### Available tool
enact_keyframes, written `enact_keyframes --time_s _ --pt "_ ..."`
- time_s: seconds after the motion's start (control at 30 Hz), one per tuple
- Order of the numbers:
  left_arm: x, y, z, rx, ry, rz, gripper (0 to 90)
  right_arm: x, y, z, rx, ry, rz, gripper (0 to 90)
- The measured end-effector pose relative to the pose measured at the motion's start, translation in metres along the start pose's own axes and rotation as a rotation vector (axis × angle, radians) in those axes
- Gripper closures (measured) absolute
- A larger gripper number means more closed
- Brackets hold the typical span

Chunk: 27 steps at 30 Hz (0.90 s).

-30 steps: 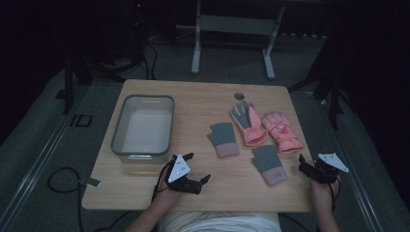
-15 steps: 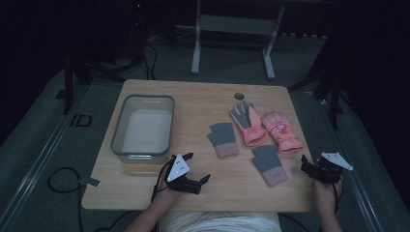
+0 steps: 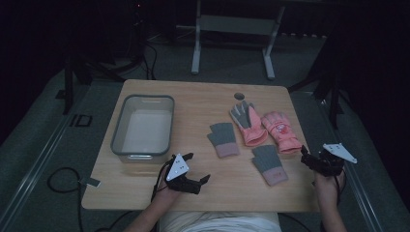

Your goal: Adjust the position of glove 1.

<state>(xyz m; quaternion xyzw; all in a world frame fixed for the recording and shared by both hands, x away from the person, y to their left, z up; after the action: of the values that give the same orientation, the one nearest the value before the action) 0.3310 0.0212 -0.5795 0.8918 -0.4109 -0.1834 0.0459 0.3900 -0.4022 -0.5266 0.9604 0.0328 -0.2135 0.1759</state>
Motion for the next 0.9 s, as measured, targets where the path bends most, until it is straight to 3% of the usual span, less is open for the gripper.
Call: enact_keyframes --time_s 0.27,0.5,0.67,0.77,0.9 --pt "0.000 0.000 0.000 0.005 0.001 0.000 1.6 -0.008 0.001 -0.029 -0.033 0.057 0.020 12.9" --pt "0.000 0.000 0.000 0.006 0.000 0.000 1.6 -0.011 -0.003 -0.053 -0.056 0.080 -0.001 14.8" --pt "0.000 0.000 0.000 0.005 0.001 0.002 1.6 -0.012 -0.009 -0.065 -0.029 0.089 -0.065 15.5" --pt "0.000 0.001 0.000 0.006 0.000 0.002 1.6 -0.015 -0.012 -0.075 -0.039 0.118 -0.069 15.5" --pt "0.000 0.001 0.000 0.005 0.000 0.006 1.6 -0.016 -0.022 -0.091 -0.073 0.142 -0.114 15.4"
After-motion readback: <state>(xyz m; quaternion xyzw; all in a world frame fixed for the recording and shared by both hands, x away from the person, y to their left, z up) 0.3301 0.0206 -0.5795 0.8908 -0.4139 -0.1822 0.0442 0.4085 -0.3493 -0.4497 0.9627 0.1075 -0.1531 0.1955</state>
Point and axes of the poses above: each handheld gripper's, and its own axes: x roughly forward along the jaws, z roughly out of its underside, y roughly to its right, the point moved 7 cm from there along x, roughly forward along the jaws, and after that the axes turned 13 degrees about -x, right-handed, at the moved point
